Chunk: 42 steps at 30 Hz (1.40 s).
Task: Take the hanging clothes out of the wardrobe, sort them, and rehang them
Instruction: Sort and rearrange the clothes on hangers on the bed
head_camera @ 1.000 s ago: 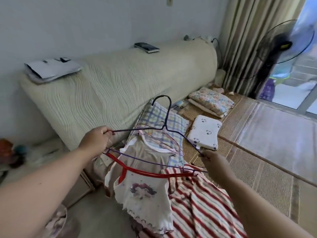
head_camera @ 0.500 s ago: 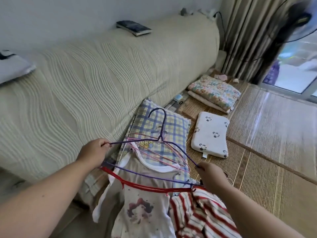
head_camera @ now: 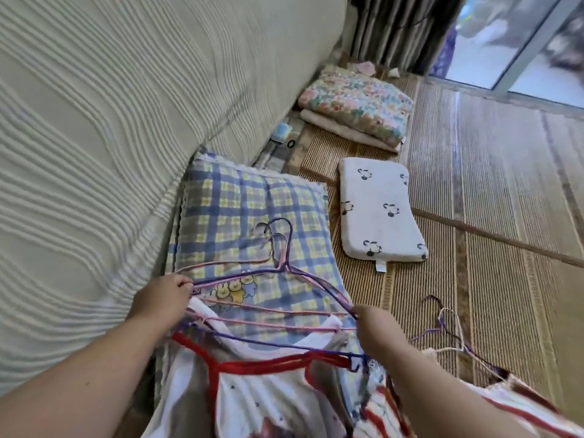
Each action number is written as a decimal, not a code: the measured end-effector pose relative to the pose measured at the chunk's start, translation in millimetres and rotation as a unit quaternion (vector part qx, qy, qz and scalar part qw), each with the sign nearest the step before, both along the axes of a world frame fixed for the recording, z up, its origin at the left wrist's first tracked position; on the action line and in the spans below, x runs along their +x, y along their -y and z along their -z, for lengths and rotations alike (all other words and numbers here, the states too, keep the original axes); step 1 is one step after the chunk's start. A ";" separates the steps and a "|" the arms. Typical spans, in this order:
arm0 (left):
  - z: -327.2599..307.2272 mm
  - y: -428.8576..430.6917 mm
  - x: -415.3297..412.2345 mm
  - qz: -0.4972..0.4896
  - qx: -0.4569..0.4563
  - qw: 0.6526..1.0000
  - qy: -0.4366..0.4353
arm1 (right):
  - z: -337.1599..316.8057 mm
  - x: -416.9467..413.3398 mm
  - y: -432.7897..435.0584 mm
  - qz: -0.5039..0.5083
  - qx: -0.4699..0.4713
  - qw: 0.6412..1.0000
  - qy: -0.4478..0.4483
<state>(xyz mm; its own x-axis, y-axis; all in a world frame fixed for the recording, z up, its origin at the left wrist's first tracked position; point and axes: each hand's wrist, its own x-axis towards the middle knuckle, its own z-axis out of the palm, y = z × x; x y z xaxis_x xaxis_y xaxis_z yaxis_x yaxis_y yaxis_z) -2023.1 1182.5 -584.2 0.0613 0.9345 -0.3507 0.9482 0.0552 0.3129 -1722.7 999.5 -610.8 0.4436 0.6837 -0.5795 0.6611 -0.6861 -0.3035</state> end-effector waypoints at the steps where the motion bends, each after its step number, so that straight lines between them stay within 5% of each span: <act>1: 12.1 -2.9 2.8 -0.004 0.008 1.000 0.001 | 9.4 -2.2 -4.8 0.001 -0.011 1.000 -0.011; 8: 39.4 37.7 28.0 0.075 -0.012 0.995 -0.072 | 0.8 -5.9 22.7 0.021 0.000 1.000 0.007; 14: -18.2 143.8 120.5 0.268 -0.032 0.963 0.014 | -73.8 20.2 129.4 0.064 0.029 0.996 0.059; 20: -76.7 310.0 213.8 0.483 -0.063 0.859 0.158 | -138.2 43.8 283.4 0.171 0.043 0.981 0.078; 23: -105.9 407.1 252.0 0.580 -0.065 0.794 0.170 | -165.8 48.3 377.4 0.209 0.053 0.973 0.087; 28: -145.7 566.2 291.2 0.655 -0.018 0.734 0.181 | -199.8 49.8 549.9 0.260 0.039 0.959 0.110; 36: -181.8 825.5 328.2 0.721 -0.072 0.678 0.128 | -251.9 50.7 832.9 0.360 -0.001 0.925 0.126; 42: -202.2 916.6 383.5 0.736 -0.088 0.657 0.139 | -273.9 69.9 941.2 0.443 0.018 0.886 0.137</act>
<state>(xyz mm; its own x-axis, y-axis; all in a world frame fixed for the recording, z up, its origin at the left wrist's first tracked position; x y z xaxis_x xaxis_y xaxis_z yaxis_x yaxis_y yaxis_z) -1639.5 265.9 -382.0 0.9376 -0.2617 -0.2289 -0.0774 -0.7990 0.5963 -1652.7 58.3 -336.9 0.9361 0.0124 -0.3516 -0.0804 -0.9654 -0.2480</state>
